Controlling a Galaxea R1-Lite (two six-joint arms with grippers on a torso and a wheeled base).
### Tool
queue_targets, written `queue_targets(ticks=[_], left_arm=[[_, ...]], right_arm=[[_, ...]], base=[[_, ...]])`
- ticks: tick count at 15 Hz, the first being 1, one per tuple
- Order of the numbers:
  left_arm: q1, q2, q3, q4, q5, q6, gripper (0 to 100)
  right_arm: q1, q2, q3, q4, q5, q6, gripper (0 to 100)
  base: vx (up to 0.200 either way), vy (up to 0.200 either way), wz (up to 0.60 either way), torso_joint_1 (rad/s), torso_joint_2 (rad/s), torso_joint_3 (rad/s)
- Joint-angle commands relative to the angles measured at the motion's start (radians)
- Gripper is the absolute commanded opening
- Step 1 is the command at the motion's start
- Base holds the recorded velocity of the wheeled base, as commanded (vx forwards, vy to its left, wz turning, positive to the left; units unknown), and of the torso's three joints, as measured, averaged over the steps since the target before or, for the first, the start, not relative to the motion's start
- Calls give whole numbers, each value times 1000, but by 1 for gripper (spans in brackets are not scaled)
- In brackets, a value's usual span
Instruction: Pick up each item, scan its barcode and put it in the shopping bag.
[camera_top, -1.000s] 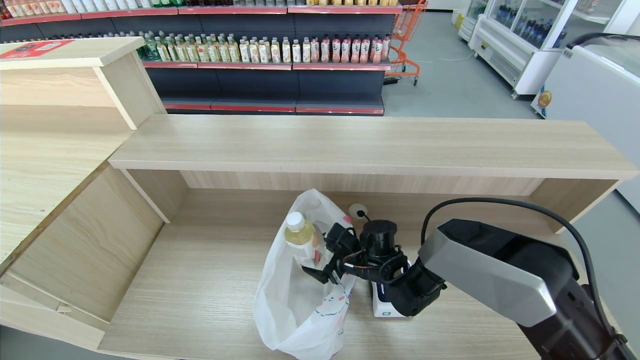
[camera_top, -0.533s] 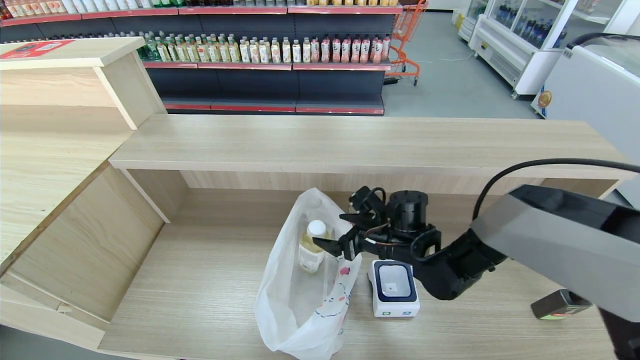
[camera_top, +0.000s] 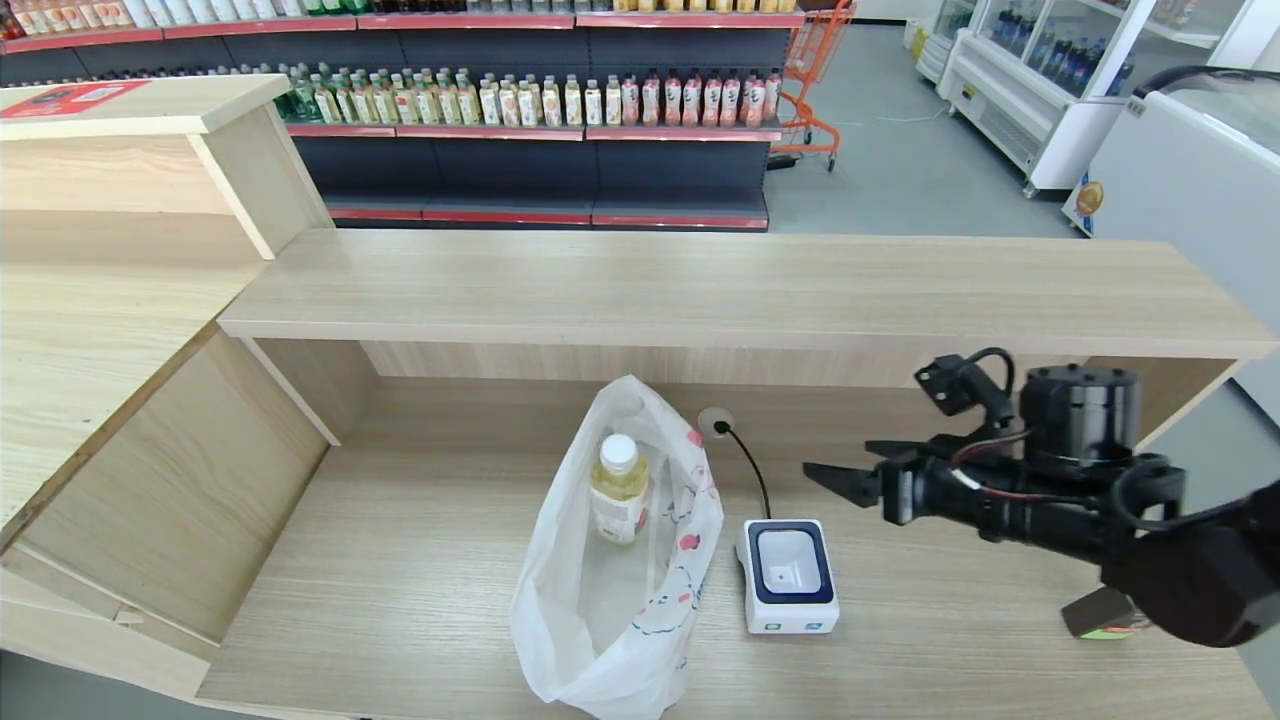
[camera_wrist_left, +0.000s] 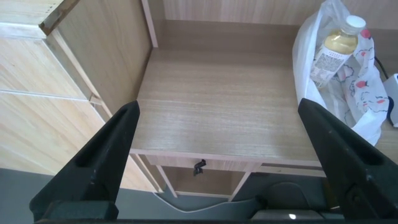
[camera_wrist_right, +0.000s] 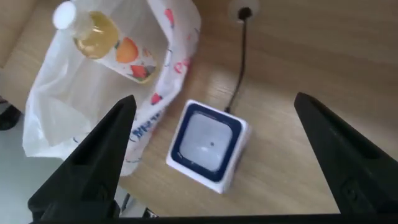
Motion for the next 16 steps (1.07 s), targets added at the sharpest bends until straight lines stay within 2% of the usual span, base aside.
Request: queue_targets(ticks=[1,4,7,13,16], left_arm=[[0,0,0,0,0,1,100],[0,0,0,0,0,-1,100],[0,0,0,0,0,1,100],[0,0,0,0,0,1,100],[0,0,0,0,0,1,100]], right_arm=[[-209,-304,128,189,-11,-21,100],[-391,-511,150,471,-14,-93,100],[-551,-669,191,607,-14,-182,100],[-566,-783,200,738,4,-193,100],[-566,-773,214,738,15,-191,100]], base=[[0,0,0,0,0,0],[0,0,0,0,0,0],[0,0,0,0,0,0],[0,0,0,0,0,0],[-200,0,0,1,4,2]])
